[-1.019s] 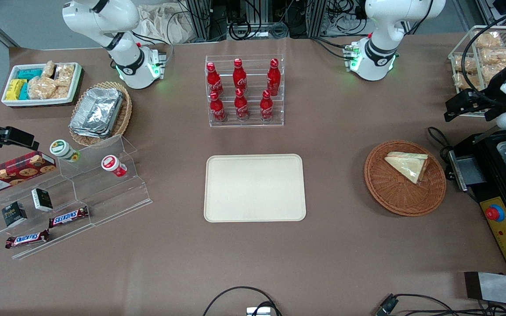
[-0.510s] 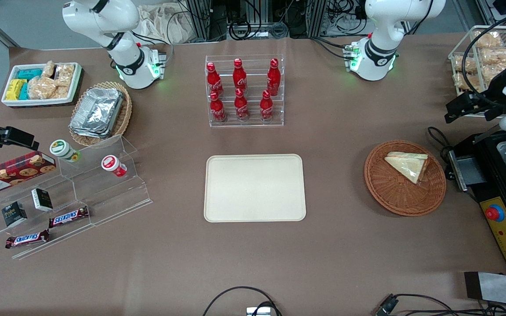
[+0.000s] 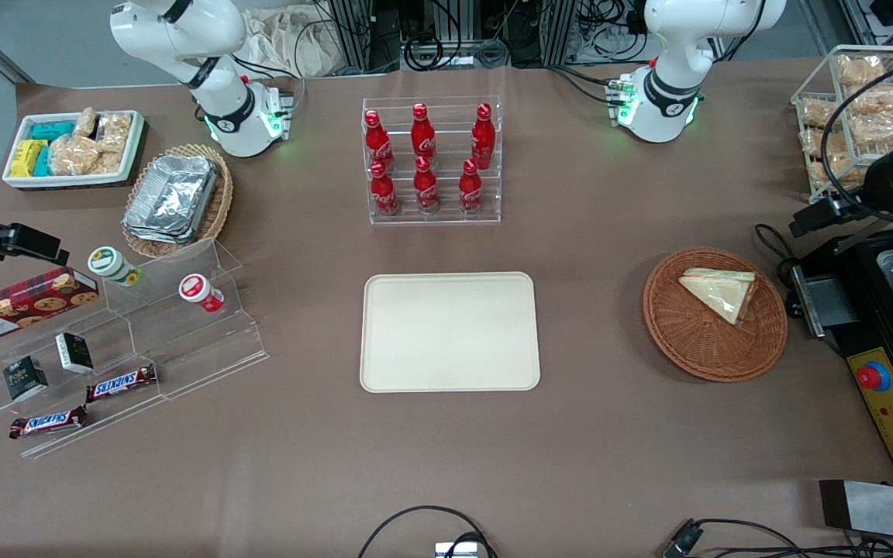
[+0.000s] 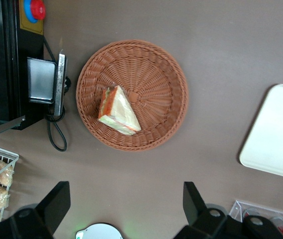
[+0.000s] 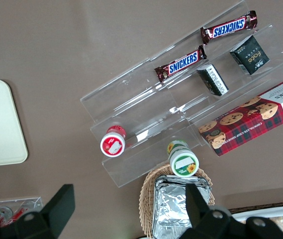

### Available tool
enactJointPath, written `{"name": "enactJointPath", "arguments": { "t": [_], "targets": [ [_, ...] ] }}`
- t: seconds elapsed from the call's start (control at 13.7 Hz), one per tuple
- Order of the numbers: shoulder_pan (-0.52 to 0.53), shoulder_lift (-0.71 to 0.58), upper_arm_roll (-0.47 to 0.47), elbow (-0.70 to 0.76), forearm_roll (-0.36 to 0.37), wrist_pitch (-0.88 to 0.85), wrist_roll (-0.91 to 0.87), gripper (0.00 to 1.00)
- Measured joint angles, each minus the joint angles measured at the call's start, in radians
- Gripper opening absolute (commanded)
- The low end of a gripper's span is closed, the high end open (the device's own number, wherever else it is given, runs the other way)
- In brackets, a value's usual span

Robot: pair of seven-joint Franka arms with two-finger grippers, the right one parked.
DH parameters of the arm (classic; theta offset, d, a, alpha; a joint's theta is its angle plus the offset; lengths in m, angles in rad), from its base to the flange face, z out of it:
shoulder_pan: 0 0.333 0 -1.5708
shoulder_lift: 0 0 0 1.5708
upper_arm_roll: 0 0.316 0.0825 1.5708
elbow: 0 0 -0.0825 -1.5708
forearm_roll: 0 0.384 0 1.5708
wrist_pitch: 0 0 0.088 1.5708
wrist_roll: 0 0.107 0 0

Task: Place sandwich from basket to tray
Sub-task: 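Move the open left gripper over the wicker basket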

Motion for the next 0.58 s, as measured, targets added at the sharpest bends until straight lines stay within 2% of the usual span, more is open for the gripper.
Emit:
{"name": "enactJointPath", "arguments": {
  "t": [0.58],
  "targets": [
    [0.028, -0.111, 0.003, -0.411, -0.001, 0.363, -0.202, 1.00]
  ]
}}
